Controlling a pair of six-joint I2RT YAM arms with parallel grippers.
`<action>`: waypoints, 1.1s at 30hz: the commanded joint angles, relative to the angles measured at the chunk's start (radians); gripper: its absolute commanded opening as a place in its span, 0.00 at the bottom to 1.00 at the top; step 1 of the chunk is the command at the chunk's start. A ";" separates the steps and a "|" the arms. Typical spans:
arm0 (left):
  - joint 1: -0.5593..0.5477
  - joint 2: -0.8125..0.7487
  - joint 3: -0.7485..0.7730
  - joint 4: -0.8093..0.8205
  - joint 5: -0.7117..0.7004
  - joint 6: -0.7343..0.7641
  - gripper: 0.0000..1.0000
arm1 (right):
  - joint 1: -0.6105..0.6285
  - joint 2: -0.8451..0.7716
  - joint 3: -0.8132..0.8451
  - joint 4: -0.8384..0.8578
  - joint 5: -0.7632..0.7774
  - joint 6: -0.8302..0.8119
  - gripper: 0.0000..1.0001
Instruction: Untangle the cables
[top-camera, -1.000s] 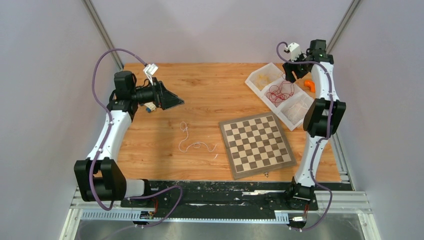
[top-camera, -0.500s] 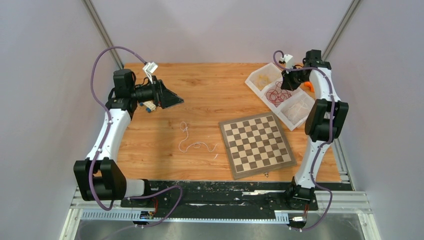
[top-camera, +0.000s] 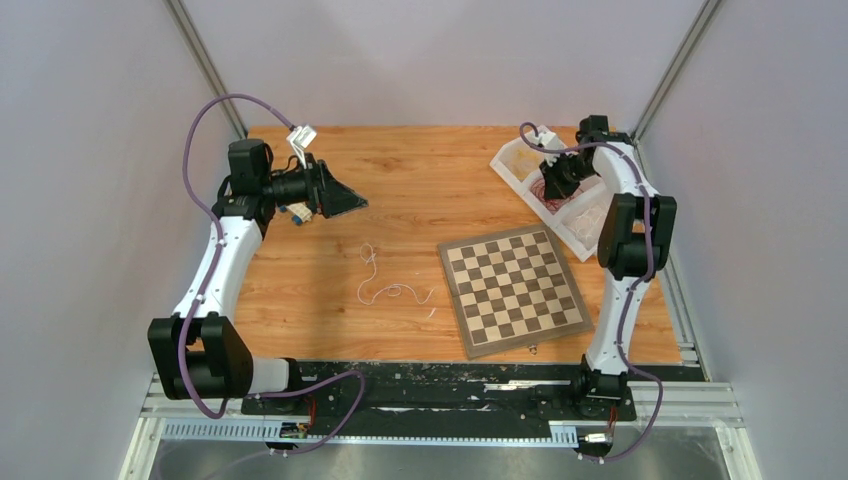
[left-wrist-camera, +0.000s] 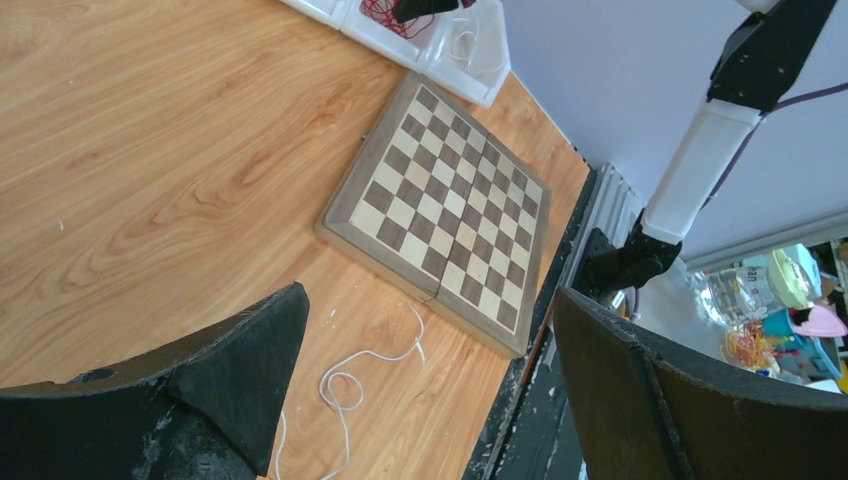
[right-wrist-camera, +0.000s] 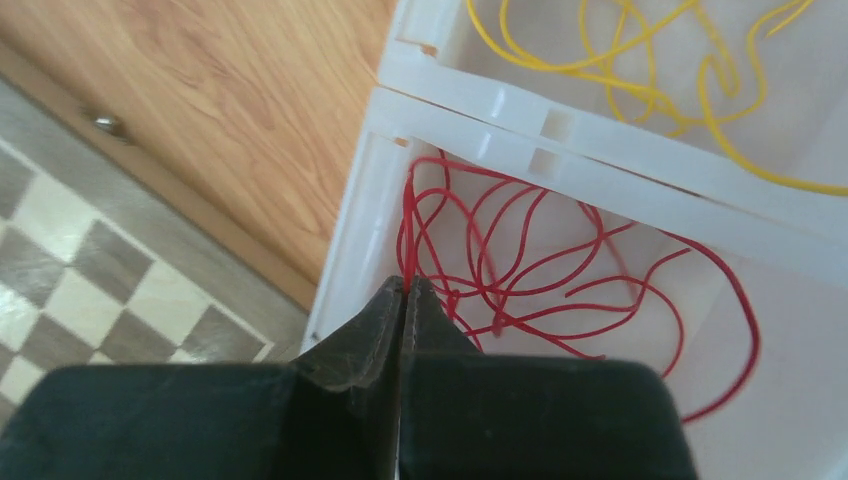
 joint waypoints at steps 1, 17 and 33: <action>-0.004 -0.013 0.026 -0.009 0.003 0.028 1.00 | -0.002 0.088 0.068 0.041 0.141 0.047 0.00; -0.004 -0.020 0.007 -0.032 -0.066 0.061 1.00 | 0.035 -0.017 0.022 0.175 0.280 0.125 0.34; 0.021 0.062 -0.092 -0.390 -0.411 0.319 0.97 | 0.170 -0.377 -0.188 -0.079 -0.016 0.129 0.79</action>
